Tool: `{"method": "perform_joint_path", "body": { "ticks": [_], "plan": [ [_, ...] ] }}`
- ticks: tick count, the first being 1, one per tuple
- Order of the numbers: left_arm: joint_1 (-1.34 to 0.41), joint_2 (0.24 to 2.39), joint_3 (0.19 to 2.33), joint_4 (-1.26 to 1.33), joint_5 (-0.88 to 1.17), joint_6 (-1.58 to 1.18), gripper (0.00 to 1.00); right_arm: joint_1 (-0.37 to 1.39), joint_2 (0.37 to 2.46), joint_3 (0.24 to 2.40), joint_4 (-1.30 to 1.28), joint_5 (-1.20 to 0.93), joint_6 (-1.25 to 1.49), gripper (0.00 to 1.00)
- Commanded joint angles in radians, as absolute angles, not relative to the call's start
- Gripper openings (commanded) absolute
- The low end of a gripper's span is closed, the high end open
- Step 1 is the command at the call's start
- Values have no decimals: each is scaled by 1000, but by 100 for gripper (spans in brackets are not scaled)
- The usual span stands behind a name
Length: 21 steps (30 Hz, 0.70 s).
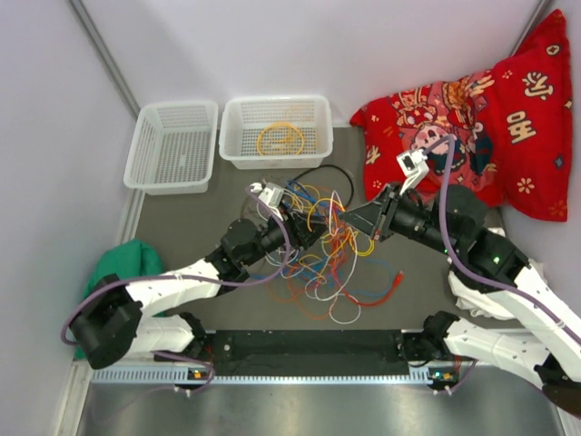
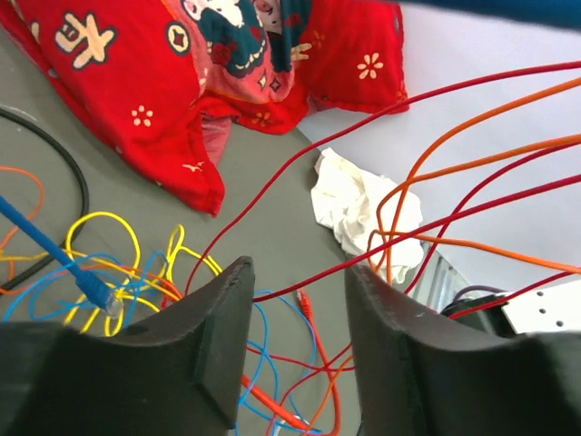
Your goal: Untangle the cables
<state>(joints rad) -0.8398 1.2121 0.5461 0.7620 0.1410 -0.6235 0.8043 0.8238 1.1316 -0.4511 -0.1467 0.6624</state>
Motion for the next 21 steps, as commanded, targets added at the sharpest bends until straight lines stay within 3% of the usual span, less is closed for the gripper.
{"method": "perform_joint_path", "body": {
  "ticks": [1, 2, 3, 5, 6, 7, 9, 10, 13, 16, 21],
  "plan": [
    [-844, 1229, 603, 845, 172, -609, 40, 815, 796, 1121, -393, -152, 673, 0],
    [-844, 1229, 606, 844, 172, -609, 31, 815, 796, 1117, -393, -149, 673, 0],
    [-844, 1223, 609, 833, 167, -603, 0, 815, 795, 1109, -393, -147, 673, 0],
    [-844, 1203, 623, 793, 152, -585, 0, 813, 787, 1100, -400, -120, 670, 1],
    [-844, 1162, 629, 710, 150, -574, 0, 815, 781, 1092, -409, -100, 667, 7],
    [-844, 1137, 652, 654, 138, -563, 0, 813, 767, 1088, -419, -77, 666, 24],
    [-845, 1064, 698, 480, 98, -555, 0, 813, 747, 1077, -452, -3, 650, 48],
    [-844, 1042, 762, 278, 63, -549, 0, 813, 739, 1075, -460, 30, 644, 62],
    [-844, 970, 865, 6, 14, -532, 0, 815, 715, 1074, -503, 133, 615, 81],
    [-844, 904, 931, -139, -63, -540, 0, 813, 700, 1063, -529, 213, 595, 87],
    [-844, 896, 1077, -353, -149, -523, 0, 813, 689, 999, -497, 244, 577, 87]
  ]
}}
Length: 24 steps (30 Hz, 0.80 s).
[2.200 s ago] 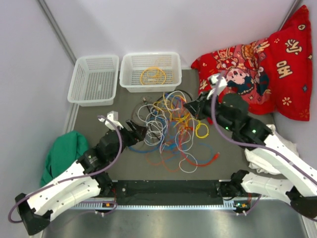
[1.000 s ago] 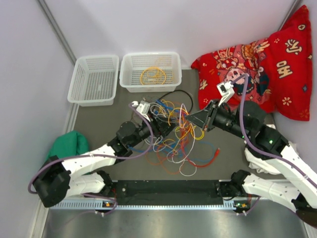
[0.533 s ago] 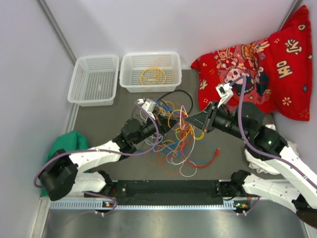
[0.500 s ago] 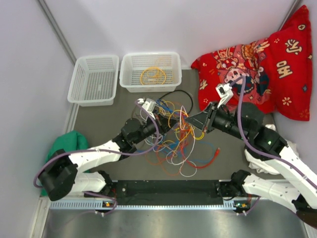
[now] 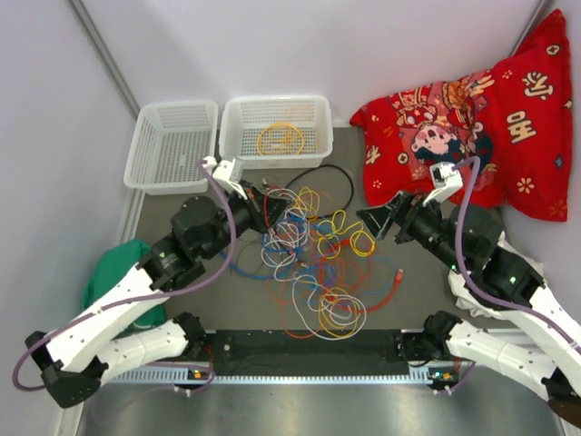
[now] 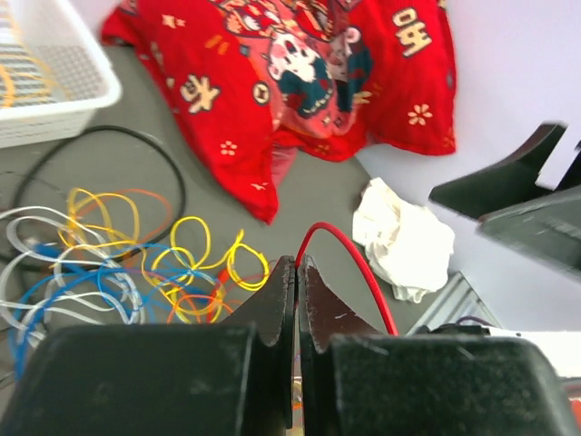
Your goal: Untangle the cables
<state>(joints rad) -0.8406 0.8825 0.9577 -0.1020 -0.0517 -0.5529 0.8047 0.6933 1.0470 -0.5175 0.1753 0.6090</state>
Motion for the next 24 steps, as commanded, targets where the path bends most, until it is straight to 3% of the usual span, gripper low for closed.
{"method": "perform_joint_path", "body": {
  "ticks": [1, 11, 24],
  "plan": [
    [-842, 910, 1145, -377, -152, -497, 0, 815, 689, 990, -488, 233, 574, 85],
    [-842, 1115, 1551, -413, -225, -426, 0, 813, 687, 870, -411, 98, 603, 79],
    [-842, 1281, 1914, -410, -183, -416, 0, 851, 840, 842, -163, -71, 562, 82]
  ]
}}
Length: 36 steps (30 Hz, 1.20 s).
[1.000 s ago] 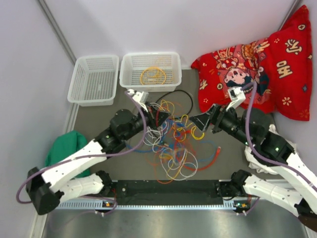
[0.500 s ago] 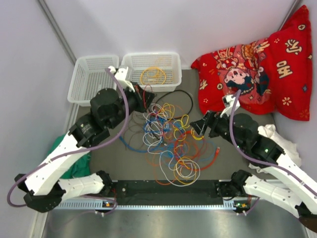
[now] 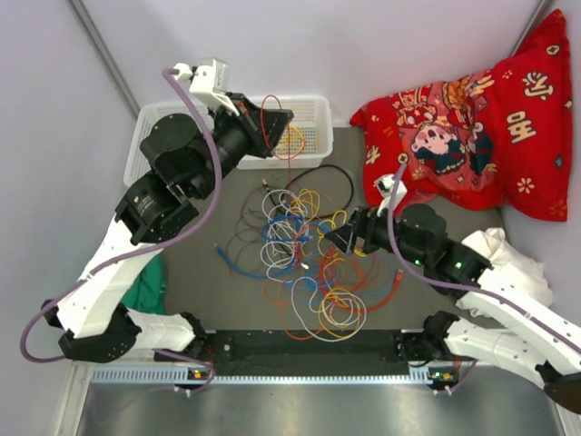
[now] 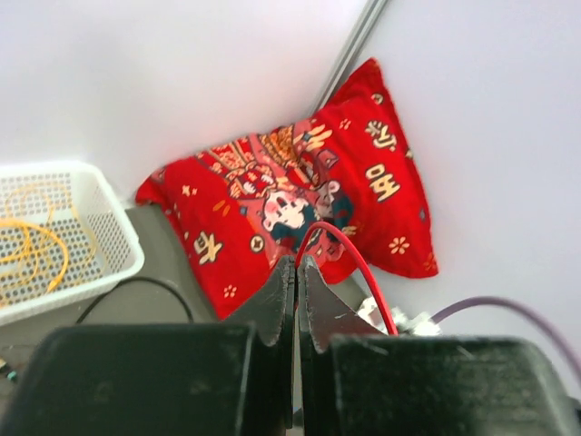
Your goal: Untangle the cables
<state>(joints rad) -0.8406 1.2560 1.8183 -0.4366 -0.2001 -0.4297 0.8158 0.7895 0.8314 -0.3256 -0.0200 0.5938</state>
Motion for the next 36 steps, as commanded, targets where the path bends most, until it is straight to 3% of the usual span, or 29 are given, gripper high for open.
{"method": "perform_joint_path", "body": {
  "ticks": [1, 10, 22, 25, 26, 28, 29, 36],
  "plan": [
    [-842, 1296, 1930, -410, -176, -414, 0, 859, 856, 847, -146, -68, 545, 82],
    [-842, 1331, 1973, -431, -160, -422, 0, 876, 1093, 873, 98, -107, 486, 83],
    [-844, 1305, 1924, -429, -169, -422, 0, 896, 1420, 1011, 328, -195, 491, 76],
    [-842, 1295, 1913, -431, -173, -422, 0, 905, 1482, 1048, 324, -198, 499, 58],
    [-842, 1289, 1911, -434, -178, -419, 0, 905, 1485, 1048, 316, -178, 500, 39],
    [-844, 1269, 1893, -437, -187, -420, 0, 905, 1467, 1037, 290, -115, 494, 20],
    [-842, 1259, 1881, -437, -202, -420, 0, 907, 1450, 1035, 272, -89, 480, 2],
    [-842, 1008, 1551, -364, -398, -465, 0, 893, 1201, 1213, -42, 214, 276, 0]
  ]
}}
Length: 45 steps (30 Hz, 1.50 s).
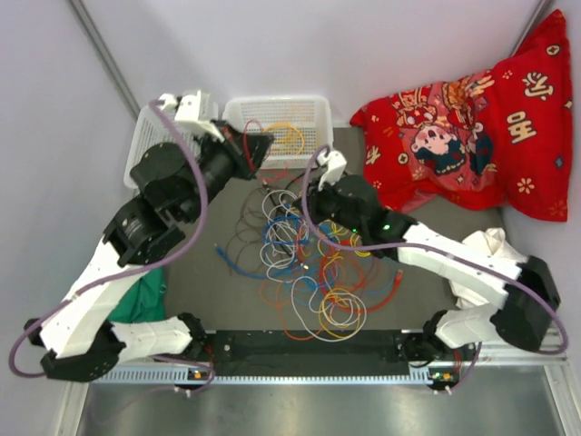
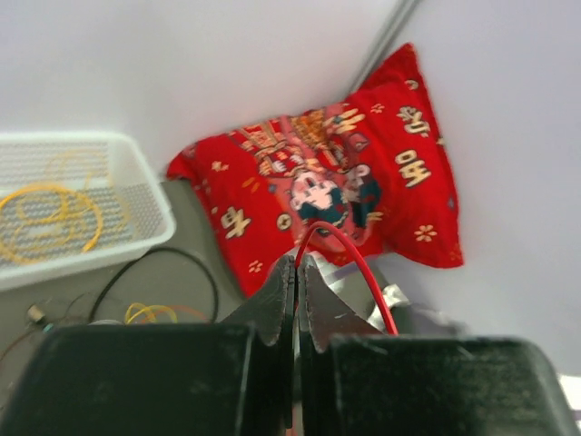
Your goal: Untangle the cables
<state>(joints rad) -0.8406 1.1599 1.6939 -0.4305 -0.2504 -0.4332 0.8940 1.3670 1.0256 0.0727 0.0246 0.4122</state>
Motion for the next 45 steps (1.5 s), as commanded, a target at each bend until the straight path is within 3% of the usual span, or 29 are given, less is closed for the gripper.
{"method": "perform_joint_path", "body": {
  "ticks": [1, 2, 5, 8, 9, 10, 11, 12, 16, 23, 31, 45],
  "plan": [
    [-842, 976, 1454, -354, -416, -474, 0, 893, 1165, 1248, -114, 231, 258, 0],
    [-844, 947, 1404, -348, -429, -488, 0, 893, 1151, 1285, -145, 248, 247, 0],
    [-842, 833, 1218, -334, -413, -501, 13, 893, 1126, 1435, -279, 258, 210, 0],
    [-842, 733, 1044, -316, -390, -535, 31, 893, 1121, 1566, -383, 259, 199, 0],
    [-842, 695, 1007, -304, -379, -544, 42, 893, 1121, 1627, -403, 259, 196, 0],
    [-842, 680, 946, -289, -368, -554, 65, 893, 1123, 1656, -422, 258, 195, 0],
    [-844, 667, 925, -285, -367, -578, 73, 893, 1126, 1687, -455, 252, 196, 0],
    [-842, 654, 898, -285, -367, -590, 99, 894, 1130, 1739, -469, 250, 196, 0],
    [-842, 631, 842, -214, -356, -600, 99, 894, 1146, 1824, -529, 238, 212, 0],
    [-842, 532, 629, 324, -249, -528, 99, 894, 1144, 1812, -575, 193, 264, 0],
    [-842, 638, 684, 483, -97, -480, 99, 893, 1117, 1677, -591, 172, 304, 0],
    [-847, 882, 681, 758, 127, -448, 99, 907, 1134, 1600, -551, -104, 442, 0]
  ]
}}
